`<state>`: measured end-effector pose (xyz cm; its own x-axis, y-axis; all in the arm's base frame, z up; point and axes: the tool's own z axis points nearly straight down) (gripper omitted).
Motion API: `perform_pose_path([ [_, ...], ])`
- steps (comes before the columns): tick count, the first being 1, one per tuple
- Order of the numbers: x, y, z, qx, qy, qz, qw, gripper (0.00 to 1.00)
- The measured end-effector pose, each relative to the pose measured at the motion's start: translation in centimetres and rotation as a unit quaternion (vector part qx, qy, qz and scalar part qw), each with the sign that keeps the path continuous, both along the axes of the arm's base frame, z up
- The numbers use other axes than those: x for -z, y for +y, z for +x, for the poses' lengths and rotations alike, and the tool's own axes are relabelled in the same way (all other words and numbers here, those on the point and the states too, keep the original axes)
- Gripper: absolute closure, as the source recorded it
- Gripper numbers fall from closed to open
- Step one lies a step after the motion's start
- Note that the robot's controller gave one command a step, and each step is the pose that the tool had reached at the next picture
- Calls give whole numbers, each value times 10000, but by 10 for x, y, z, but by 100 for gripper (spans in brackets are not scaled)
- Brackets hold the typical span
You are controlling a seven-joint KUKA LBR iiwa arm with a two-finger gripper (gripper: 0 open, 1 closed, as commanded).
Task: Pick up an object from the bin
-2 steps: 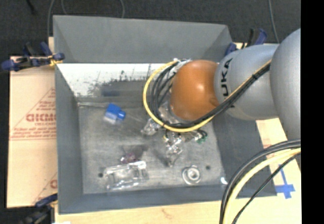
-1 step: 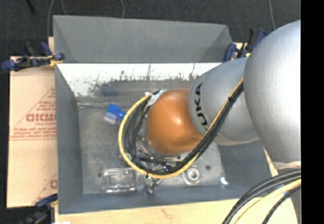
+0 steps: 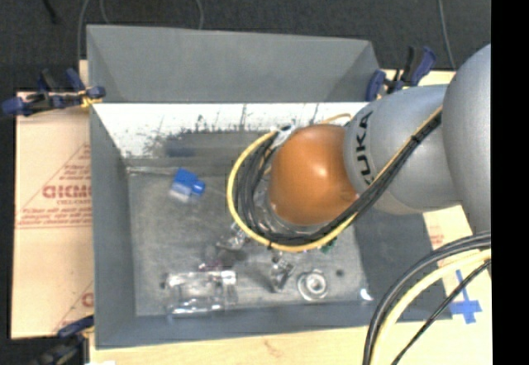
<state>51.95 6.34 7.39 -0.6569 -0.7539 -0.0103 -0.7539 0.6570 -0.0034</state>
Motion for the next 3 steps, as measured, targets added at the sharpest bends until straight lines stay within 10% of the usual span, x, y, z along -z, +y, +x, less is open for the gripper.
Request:
perform_pose_path([
  [1, 0, 65, -16, -709, -3, -35, 9975, 0],
  [2, -3, 64, -13, -688, -30, -34, 9976, 100],
  [3, -80, 64, -20, -602, -12, -24, 9982, 100],
])
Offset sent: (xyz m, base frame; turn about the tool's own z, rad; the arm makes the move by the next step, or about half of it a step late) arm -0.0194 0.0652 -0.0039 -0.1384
